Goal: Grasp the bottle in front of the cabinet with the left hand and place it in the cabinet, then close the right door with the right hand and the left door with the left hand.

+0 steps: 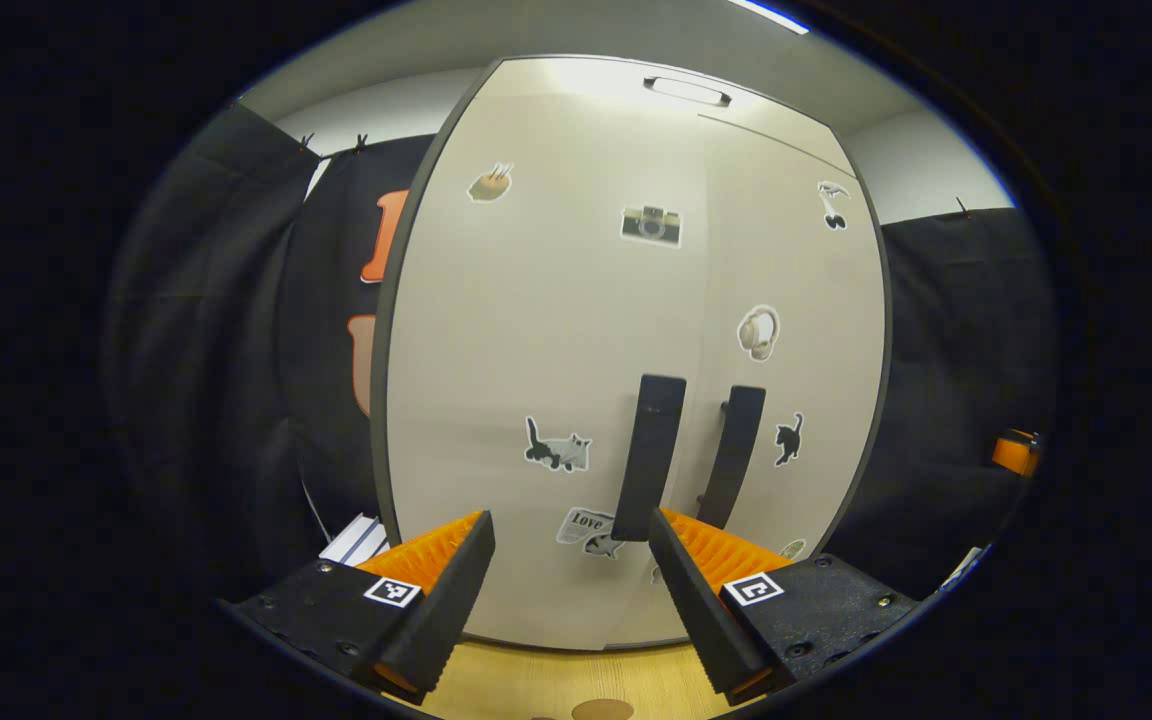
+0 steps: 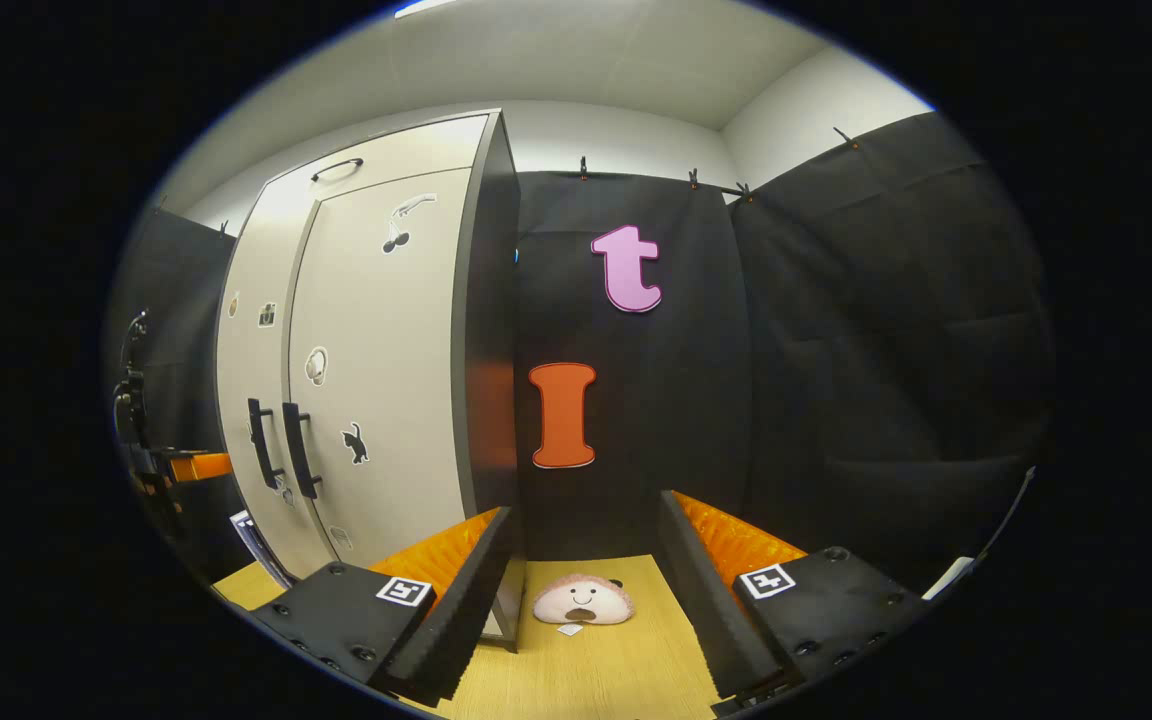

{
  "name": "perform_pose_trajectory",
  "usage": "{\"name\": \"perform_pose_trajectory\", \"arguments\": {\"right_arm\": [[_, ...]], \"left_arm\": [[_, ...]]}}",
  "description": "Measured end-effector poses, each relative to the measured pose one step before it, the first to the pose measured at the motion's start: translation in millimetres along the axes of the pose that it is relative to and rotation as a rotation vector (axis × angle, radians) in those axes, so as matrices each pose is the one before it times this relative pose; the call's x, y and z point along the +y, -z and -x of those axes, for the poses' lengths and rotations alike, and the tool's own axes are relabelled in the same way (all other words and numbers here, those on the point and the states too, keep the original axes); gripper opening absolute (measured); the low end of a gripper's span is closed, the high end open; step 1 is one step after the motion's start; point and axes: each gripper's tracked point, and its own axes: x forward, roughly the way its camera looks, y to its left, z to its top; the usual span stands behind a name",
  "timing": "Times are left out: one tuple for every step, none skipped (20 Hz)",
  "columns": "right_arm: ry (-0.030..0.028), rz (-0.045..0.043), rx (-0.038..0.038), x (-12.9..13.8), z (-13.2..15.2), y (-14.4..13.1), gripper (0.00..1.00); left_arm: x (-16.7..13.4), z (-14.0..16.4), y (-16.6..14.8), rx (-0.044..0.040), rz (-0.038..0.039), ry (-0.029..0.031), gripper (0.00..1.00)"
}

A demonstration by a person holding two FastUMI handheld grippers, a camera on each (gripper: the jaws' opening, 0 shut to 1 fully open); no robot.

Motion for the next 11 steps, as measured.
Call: {"name": "perform_pose_trajectory", "arguments": {"right_arm": [[-0.00785,-0.00027,-0.00122,0.97,0.24,-1.09,0.96],[-0.00735,0.00103,-0.001,1.06,-0.31,-1.34,0.96],[-0.00672,0.00231,-0.00149,1.15,0.45,-1.13,0.96],[-0.00508,0.00318,-0.00177,0.5,0.49,-2.23,0.95],[-0.00473,0.00284,-0.003,0.87,0.89,-1.42,0.95],[-0.00422,0.00324,-0.00499,0.57,0.72,-2.57,0.95],[-0.00398,0.00273,-0.00629,-0.08,2.6,-3.91,0.95],[-0.00403,0.00206,-0.00511,0.66,2.46,-2.36,0.95],[-0.00358,0.0022,-0.00573,-0.09,2.26,-2.69,0.89],[-0.00244,0.00353,-0.00431,0.24,1.38,-1.98,0.89],[-0.00402,0.00471,-0.0041,-0.38,3.31,-2.86,0.89]], "left_arm": [[-0.29,6.1,-9.22,-0.01454,-0.00465,-0.00173,0.95],[-1.37,5.71,-8.36,-0.01435,-0.00477,-0.00117,0.95],[-2.74,6.76,-9.95,-0.01203,-0.0064,0.00424,0.95],[-2.67,6.84,-8.16,-0.00466,-0.00965,0.00209,0.94],[-1.42,6.61,-6.47,-0.00383,-0.00913,0.00281,0.94],[-1.74,6.05,-7.39,-0.00546,-0.0081,0.00447,0.94],[-0.31,5.86,-6.38,-0.00835,-0.00443,0.00372,0.95],[-2.26,4.9,-7.38,-0.00727,-0.00069,0.00563,0.92],[-1.97,3.97,-6.33,-0.011,0.00068,0.00337,0.94],[-1.67,3.63,-6.91,-0.01231,-0.00118,0.00072,0.93],[-3.17,6.9,-8.36,-0.01473,-0.0032,-0.0001,0.95]]}}
